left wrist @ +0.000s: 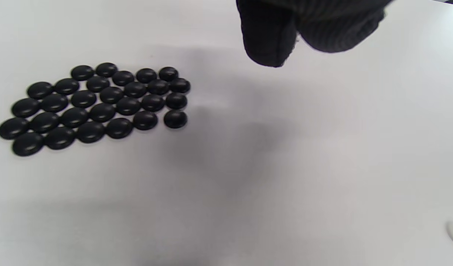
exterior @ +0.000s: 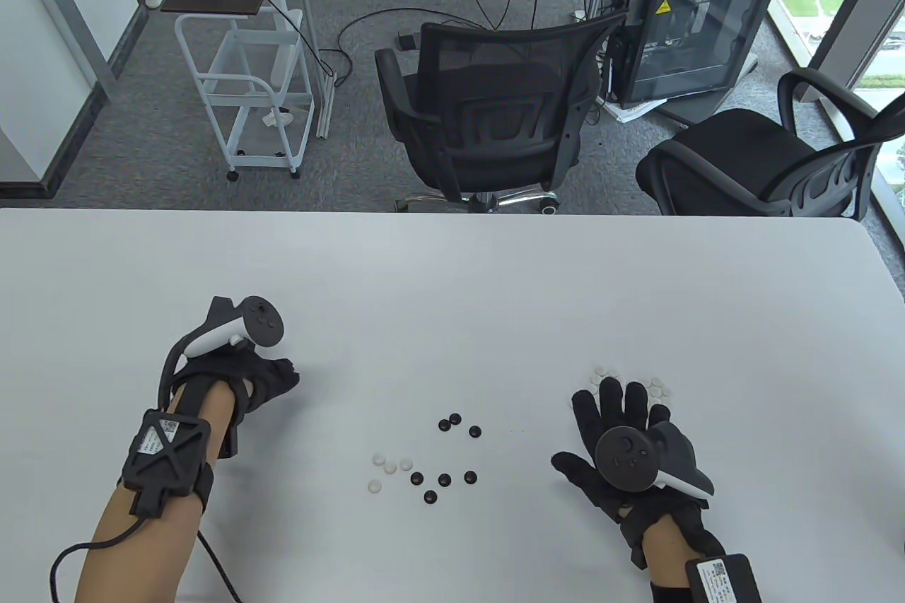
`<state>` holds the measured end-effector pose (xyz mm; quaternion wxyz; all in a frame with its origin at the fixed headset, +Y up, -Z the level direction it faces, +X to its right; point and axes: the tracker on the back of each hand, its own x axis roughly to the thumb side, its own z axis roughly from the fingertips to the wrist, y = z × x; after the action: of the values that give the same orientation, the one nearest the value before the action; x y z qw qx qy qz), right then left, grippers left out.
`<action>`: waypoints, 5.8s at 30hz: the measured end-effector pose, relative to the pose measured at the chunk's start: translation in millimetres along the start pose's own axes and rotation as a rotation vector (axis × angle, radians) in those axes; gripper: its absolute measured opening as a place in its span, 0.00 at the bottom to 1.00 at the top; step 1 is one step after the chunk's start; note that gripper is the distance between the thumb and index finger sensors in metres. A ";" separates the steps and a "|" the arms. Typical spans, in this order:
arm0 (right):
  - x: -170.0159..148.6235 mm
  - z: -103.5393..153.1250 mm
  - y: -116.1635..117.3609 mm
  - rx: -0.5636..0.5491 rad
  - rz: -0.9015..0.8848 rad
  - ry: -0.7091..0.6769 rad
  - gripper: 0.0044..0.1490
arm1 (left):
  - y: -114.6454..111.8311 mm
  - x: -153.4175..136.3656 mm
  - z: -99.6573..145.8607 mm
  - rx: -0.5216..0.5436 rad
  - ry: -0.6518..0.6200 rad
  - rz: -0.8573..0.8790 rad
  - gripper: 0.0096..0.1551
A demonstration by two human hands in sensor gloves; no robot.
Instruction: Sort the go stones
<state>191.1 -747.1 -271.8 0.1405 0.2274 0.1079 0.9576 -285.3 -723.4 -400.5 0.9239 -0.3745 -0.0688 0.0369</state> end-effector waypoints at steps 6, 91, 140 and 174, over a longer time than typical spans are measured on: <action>0.8 -0.8 0.5 0.004 0.001 -0.002 0.58 | -7.6 66.5 3.7 -0.019 -0.157 -0.156 0.34; -5.5 4.5 -2.6 -0.024 -0.002 0.006 0.58 | -48.7 192.1 -49.1 -0.091 -0.355 -0.226 0.35; -3.2 1.4 -1.5 -0.001 -0.008 0.006 0.58 | -25.0 117.3 9.5 0.001 -0.339 -0.149 0.34; -3.2 2.6 -1.6 0.019 -0.017 0.007 0.58 | -5.8 -44.5 -47.0 -0.021 0.227 0.313 0.36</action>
<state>195.3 -746.3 -271.2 0.1459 0.2245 0.1193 0.9561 -321.9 -765.2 -434.3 0.9048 -0.3920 0.0944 0.1369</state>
